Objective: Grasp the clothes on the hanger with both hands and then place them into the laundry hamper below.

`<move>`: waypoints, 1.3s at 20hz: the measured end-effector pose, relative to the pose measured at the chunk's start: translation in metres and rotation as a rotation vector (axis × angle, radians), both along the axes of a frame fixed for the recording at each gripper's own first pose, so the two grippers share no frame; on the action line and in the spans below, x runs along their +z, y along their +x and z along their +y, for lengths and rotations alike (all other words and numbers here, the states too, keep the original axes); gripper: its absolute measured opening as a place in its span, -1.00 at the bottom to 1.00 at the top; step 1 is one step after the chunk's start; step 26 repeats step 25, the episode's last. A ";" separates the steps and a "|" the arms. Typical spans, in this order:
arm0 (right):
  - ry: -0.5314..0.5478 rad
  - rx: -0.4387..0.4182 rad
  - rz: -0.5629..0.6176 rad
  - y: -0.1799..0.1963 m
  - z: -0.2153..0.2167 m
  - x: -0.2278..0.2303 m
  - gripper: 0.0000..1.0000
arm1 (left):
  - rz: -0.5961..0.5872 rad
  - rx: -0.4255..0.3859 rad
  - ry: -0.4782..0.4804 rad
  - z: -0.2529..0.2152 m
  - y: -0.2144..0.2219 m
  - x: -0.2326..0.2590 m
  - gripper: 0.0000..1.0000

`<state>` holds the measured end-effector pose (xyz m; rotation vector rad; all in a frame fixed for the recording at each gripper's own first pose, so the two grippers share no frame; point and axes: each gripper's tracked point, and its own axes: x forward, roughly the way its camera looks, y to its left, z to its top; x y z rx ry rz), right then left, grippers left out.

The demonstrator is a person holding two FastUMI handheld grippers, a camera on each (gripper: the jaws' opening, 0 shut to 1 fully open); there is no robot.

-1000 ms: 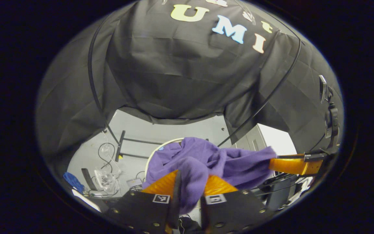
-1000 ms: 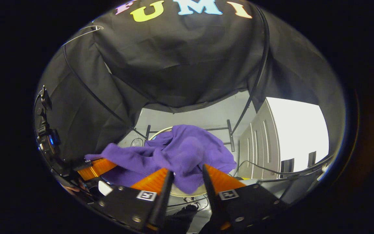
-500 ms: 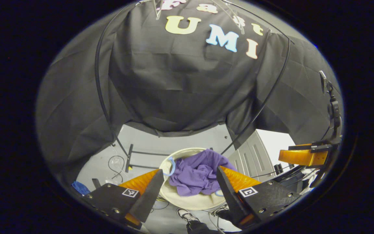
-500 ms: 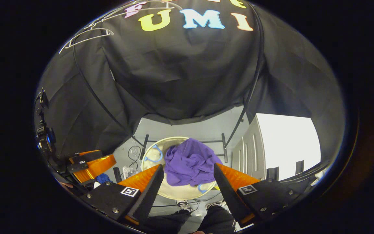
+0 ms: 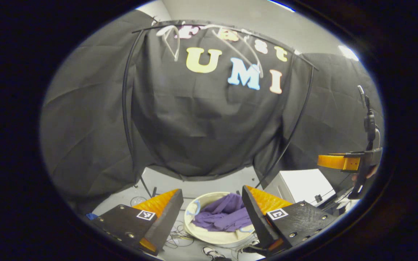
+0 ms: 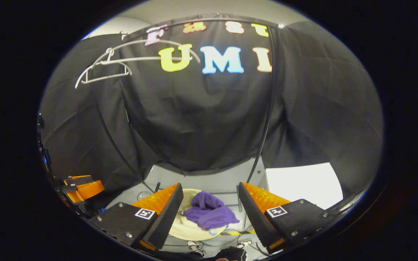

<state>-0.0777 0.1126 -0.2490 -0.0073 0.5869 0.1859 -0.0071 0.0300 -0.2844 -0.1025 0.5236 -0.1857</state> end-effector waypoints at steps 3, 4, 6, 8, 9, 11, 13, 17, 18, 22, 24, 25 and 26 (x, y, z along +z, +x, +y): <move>0.027 -0.027 -0.134 0.013 -0.010 0.055 0.90 | -0.118 0.021 0.007 0.005 0.011 0.069 0.89; 0.035 -0.038 -0.180 0.017 -0.017 0.073 0.90 | -0.166 0.024 0.013 0.003 0.014 0.092 0.89; 0.048 -0.052 -0.266 0.023 -0.030 0.104 0.83 | -0.256 0.044 0.028 0.000 0.017 0.136 0.88; 0.042 -0.052 -0.341 0.030 -0.045 0.130 0.90 | -0.328 0.067 0.035 -0.007 0.025 0.173 0.84; 0.032 -0.052 -0.378 0.031 -0.054 0.142 0.83 | -0.367 0.082 0.035 -0.010 0.027 0.191 0.82; 0.021 -0.057 -0.447 0.035 -0.074 0.163 0.97 | -0.431 0.110 0.027 -0.023 0.029 0.228 0.89; 0.039 -0.050 -0.491 0.035 -0.087 0.181 0.83 | -0.476 0.137 0.016 -0.032 0.019 0.262 0.98; 0.034 -0.039 -0.539 0.035 -0.126 0.200 0.97 | -0.556 0.197 -0.015 -0.049 -0.028 0.298 0.97; 0.037 -0.035 -0.544 0.035 -0.133 0.203 0.89 | -0.564 0.210 -0.002 -0.052 -0.037 0.299 0.97; 0.084 -0.065 -0.540 0.042 -0.162 0.204 0.90 | -0.578 0.246 0.046 -0.061 -0.059 0.304 0.90; 0.117 -0.118 -0.543 0.051 -0.183 0.202 0.83 | -0.597 0.245 0.065 -0.070 -0.074 0.310 0.82; 0.129 -0.138 -0.552 0.054 -0.191 0.202 0.89 | -0.609 0.240 0.070 -0.076 -0.079 0.312 0.79; 0.129 -0.138 -0.552 0.054 -0.191 0.202 0.89 | -0.609 0.240 0.070 -0.076 -0.079 0.312 0.79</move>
